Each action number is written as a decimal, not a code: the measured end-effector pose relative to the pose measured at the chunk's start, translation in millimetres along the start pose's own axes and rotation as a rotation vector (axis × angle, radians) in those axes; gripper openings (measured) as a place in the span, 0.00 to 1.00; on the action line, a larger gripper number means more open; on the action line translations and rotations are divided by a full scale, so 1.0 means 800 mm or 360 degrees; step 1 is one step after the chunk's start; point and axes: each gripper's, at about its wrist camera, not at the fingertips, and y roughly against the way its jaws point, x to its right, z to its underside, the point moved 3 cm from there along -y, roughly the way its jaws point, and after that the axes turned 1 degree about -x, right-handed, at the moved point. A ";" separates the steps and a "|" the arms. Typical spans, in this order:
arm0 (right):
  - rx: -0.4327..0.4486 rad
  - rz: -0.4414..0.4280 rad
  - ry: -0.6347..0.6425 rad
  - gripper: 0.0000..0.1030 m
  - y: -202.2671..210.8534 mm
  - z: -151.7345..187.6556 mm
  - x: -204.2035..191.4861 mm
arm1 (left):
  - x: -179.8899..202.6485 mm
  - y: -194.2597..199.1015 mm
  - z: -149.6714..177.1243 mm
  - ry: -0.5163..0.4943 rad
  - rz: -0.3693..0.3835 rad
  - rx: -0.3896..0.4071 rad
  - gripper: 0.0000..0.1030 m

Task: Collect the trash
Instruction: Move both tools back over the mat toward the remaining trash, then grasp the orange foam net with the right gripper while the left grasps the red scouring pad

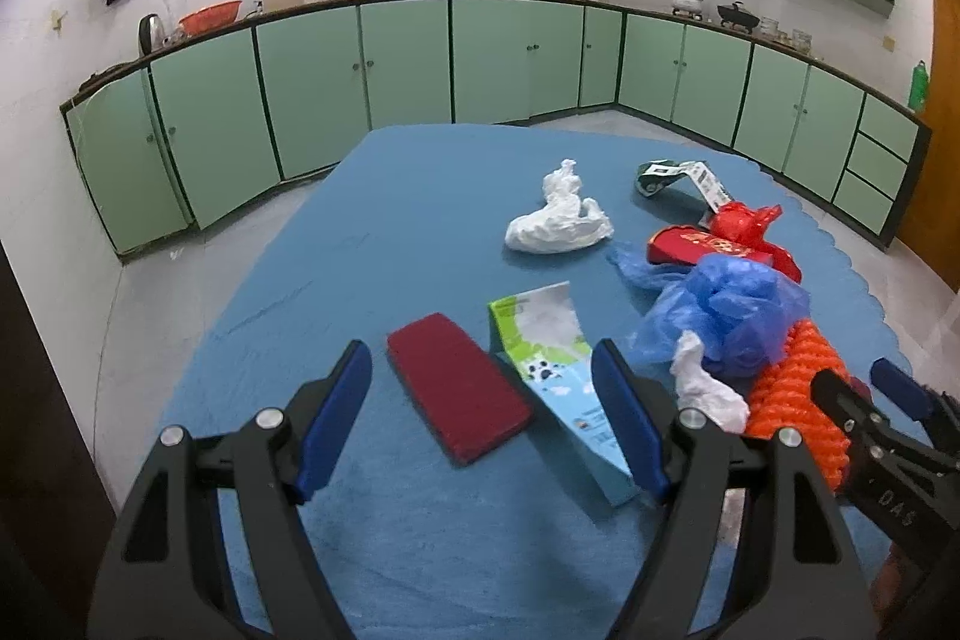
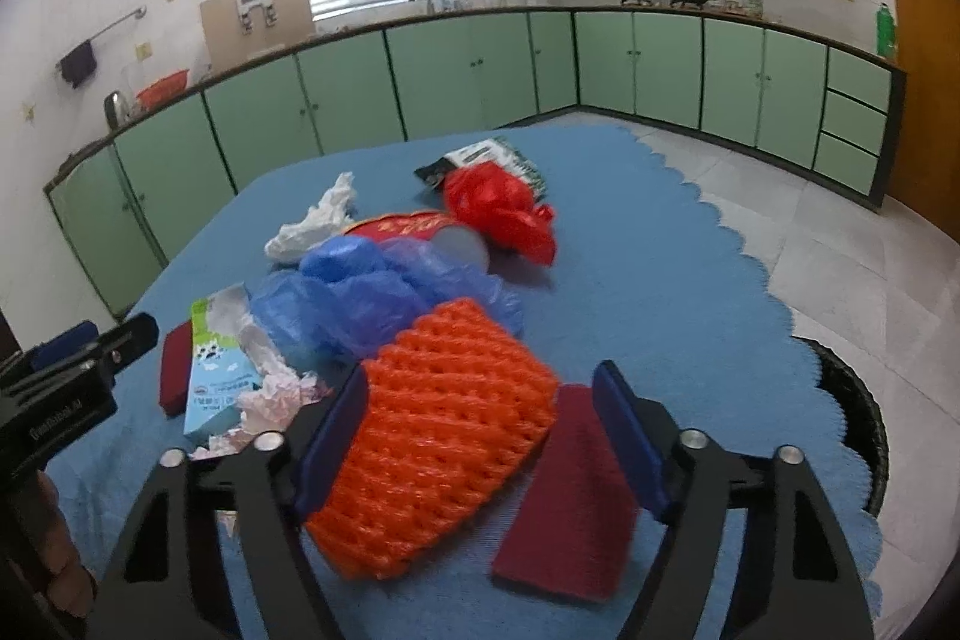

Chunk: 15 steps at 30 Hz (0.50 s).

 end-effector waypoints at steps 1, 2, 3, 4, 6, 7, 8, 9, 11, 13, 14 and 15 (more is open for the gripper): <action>-0.0024 -0.0020 0.0007 0.57 -0.004 0.002 -0.003 | -0.002 -0.001 0.000 0.0006 -0.0002 -0.0001 0.71; -0.0041 -0.0036 0.0010 0.54 -0.007 0.003 -0.004 | -0.003 -0.001 -0.001 0.0011 -0.0005 -0.0002 0.71; -0.0053 -0.0046 0.0012 0.47 -0.009 0.003 -0.005 | -0.005 -0.002 -0.001 0.0014 -0.0006 -0.0002 0.71; -0.0066 -0.0054 0.0014 0.39 -0.011 0.005 -0.007 | -0.005 -0.003 0.000 0.0014 -0.0007 -0.0003 0.71; -0.0068 -0.0073 0.0035 0.28 -0.011 0.005 -0.010 | -0.007 -0.005 0.001 0.0019 -0.0007 -0.0010 0.71; -0.0064 -0.0083 0.0051 0.19 -0.011 0.005 -0.011 | -0.007 -0.006 0.001 0.0020 -0.0008 -0.0015 0.71; -0.0065 -0.0091 0.0065 0.18 -0.010 0.005 -0.012 | -0.006 -0.008 0.001 0.0021 -0.0011 -0.0023 0.71; -0.0062 -0.0096 0.0070 0.15 -0.009 0.004 -0.013 | -0.006 -0.009 0.002 0.0020 -0.0011 -0.0029 0.71; -0.0061 -0.0114 0.0067 0.13 -0.005 0.002 -0.012 | -0.005 -0.012 0.004 0.0019 -0.0014 -0.0040 0.71; -0.0035 -0.0124 0.0050 0.12 0.003 -0.003 -0.010 | -0.005 -0.014 0.006 0.0020 -0.0017 -0.0048 0.71; -0.0017 -0.0122 0.0045 0.12 0.007 -0.006 -0.008 | -0.005 -0.015 0.008 0.0019 -0.0019 -0.0057 0.71; -0.0004 -0.0119 0.0042 0.12 0.009 -0.010 -0.006 | -0.004 -0.016 0.009 0.0018 -0.0020 -0.0062 0.71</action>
